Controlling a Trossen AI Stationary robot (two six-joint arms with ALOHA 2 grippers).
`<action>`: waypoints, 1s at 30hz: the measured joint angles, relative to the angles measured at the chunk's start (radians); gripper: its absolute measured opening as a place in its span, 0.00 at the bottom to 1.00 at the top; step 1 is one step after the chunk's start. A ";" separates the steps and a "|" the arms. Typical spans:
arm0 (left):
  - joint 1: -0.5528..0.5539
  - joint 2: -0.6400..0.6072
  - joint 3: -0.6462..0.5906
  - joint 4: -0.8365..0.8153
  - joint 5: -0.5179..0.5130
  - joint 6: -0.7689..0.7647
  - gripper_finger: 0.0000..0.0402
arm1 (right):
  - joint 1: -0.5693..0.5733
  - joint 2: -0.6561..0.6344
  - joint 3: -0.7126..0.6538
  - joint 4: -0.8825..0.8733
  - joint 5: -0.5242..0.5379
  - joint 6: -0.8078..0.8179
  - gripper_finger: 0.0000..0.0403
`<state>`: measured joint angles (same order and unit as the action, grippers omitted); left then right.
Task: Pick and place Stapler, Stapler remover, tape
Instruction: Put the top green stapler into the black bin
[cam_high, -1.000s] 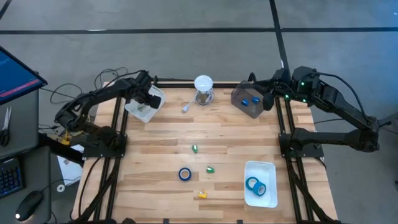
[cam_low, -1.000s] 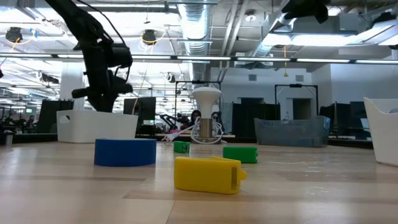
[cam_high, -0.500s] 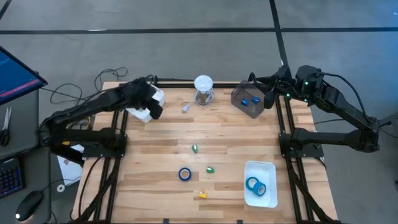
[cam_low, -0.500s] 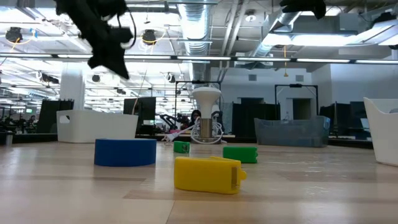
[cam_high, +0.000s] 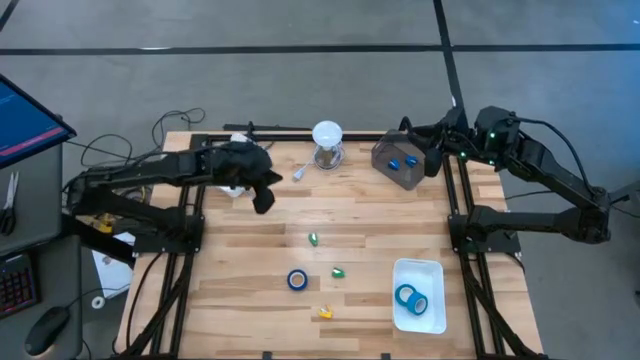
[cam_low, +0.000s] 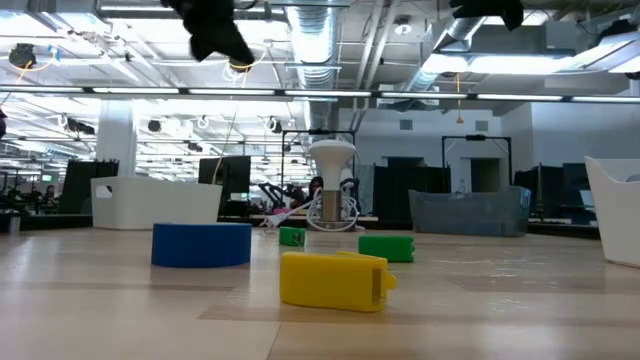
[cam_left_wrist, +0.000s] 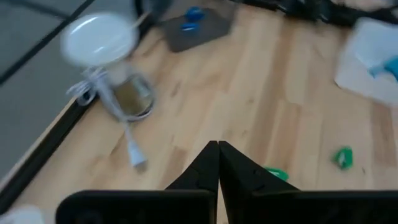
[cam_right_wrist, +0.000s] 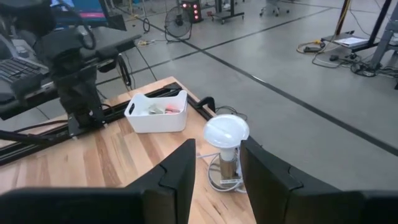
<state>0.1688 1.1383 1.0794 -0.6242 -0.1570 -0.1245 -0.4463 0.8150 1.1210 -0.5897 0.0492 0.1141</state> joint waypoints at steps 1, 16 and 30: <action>-0.019 0.018 0.014 0.001 0.001 0.030 0.00 | 0.003 0.000 0.000 0.000 0.000 0.000 0.29; -0.137 0.223 0.138 0.003 0.107 0.149 0.00 | 0.008 0.000 0.000 -0.042 -0.001 0.000 0.29; -0.135 0.234 0.135 -0.004 0.064 0.039 0.00 | 0.048 0.045 0.000 -0.133 -0.075 0.114 0.28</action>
<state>0.0341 1.3722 1.2140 -0.6277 -0.0929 -0.0859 -0.3980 0.8596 1.1213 -0.7225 -0.0262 0.2279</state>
